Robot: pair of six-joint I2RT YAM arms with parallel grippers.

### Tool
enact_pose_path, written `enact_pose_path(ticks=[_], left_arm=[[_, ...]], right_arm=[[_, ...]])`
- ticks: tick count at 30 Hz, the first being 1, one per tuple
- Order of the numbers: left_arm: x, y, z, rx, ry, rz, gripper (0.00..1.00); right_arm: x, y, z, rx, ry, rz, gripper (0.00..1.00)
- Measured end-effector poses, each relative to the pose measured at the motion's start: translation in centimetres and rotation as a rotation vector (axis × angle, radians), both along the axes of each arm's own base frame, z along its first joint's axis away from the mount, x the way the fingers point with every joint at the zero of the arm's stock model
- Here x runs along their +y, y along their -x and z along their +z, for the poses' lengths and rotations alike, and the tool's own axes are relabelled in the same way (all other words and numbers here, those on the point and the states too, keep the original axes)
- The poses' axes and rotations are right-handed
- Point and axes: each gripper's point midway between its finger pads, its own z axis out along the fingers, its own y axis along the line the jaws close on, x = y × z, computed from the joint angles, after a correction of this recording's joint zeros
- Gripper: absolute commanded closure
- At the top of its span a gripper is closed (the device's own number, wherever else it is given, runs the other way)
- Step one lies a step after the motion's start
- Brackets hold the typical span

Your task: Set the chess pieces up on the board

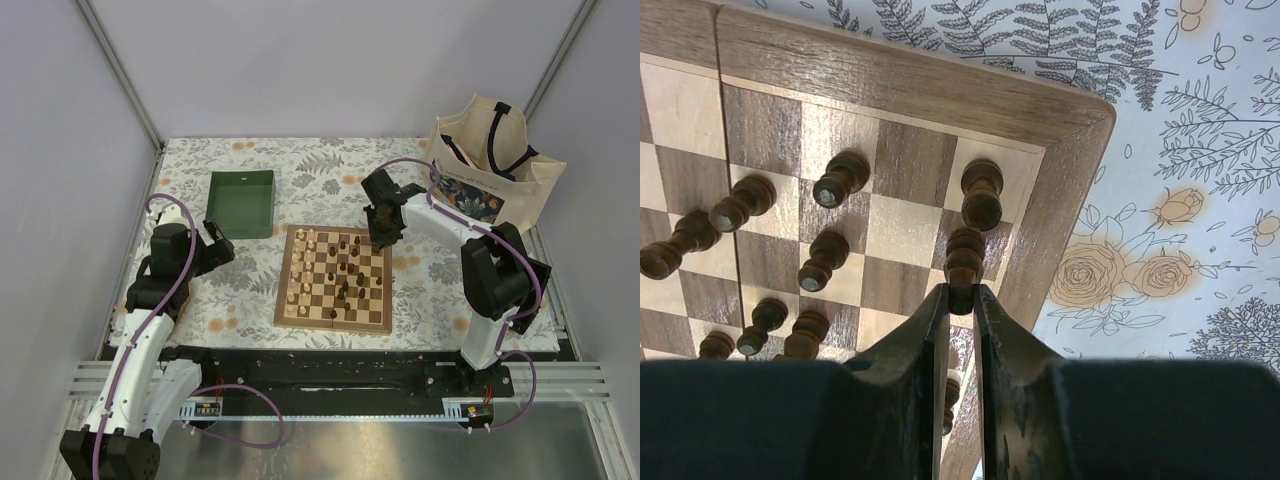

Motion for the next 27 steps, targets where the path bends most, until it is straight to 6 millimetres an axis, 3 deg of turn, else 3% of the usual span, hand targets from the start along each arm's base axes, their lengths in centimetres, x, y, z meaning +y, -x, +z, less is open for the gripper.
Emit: enact_pose_path(ticks=[9, 19, 22, 27], left_arm=[[0.0, 0.0, 0.0, 0.0, 0.0, 0.0, 0.01], [0.0, 0.0, 0.0, 0.0, -0.002, -0.001, 0.01], [0.0, 0.0, 0.0, 0.0, -0.002, -0.002, 0.01], [-0.1, 0.0, 0.0, 0.0, 0.0, -0.005, 0.01]], right_arm=[[0.0, 0.0, -0.4, 0.007, 0.002, 0.0, 0.61], [-0.2, 0.2, -0.2, 0.012, 0.006, 0.004, 0.5], [-0.2, 0.3, 1.0, -0.008, -0.005, 0.005, 0.47], [0.1, 0.9, 5.4, -0.098, -0.085, 0.01, 0.41]])
